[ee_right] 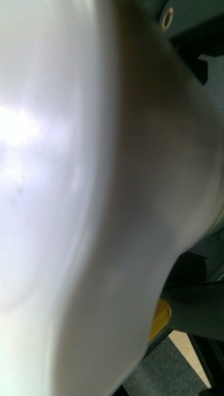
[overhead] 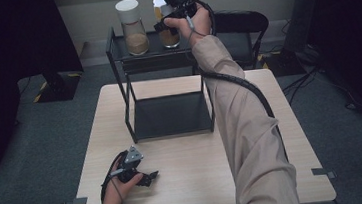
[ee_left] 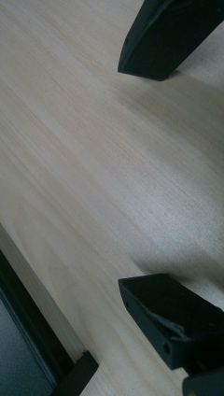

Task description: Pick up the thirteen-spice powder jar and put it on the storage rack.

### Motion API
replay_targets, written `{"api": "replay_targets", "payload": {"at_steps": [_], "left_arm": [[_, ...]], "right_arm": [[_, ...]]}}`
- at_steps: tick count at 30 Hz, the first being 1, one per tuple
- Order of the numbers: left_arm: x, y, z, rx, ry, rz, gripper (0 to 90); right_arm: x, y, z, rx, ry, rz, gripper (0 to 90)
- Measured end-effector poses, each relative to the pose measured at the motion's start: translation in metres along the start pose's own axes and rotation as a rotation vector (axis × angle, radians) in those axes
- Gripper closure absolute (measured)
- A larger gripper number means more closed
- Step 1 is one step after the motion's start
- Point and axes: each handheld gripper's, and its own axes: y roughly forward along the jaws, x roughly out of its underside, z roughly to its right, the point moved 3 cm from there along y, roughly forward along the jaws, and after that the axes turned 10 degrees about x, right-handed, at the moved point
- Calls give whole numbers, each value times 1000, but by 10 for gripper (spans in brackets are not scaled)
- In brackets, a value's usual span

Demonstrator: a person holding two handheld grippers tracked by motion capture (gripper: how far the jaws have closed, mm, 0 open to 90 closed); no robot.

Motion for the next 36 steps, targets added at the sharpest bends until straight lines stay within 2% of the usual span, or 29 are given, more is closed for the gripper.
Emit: {"api": "replay_targets", "payload": {"at_steps": [5, 10, 16, 17, 19, 25, 29, 36], "left_arm": [[0, 0, 0, 0, 0, 0, 0], [0, 0, 0, 0, 0, 0, 0], [0, 0, 0, 0, 0, 0, 0], [0, 0, 0, 0, 0, 0, 0], [0, 0, 0, 0, 0, 0, 0], [0, 0, 0, 0, 0, 0, 0], [0, 0, 0, 0, 0, -1, 0], [0, 0, 0, -1, 0, -1, 0]], "right_arm": [[6, 1, -2, 10, 9, 23, 301], [7, -1, -10, 40, 13, 26, 301], [9, -1, -11, 45, 22, 33, 299], [10, -1, -11, 45, 20, 36, 291], [10, -1, -11, 37, 21, 35, 214], [10, -7, -17, 59, 7, 35, 89], [12, -14, -19, 84, 8, 45, 51], [22, -25, -17, 89, 19, 50, 39]]}}
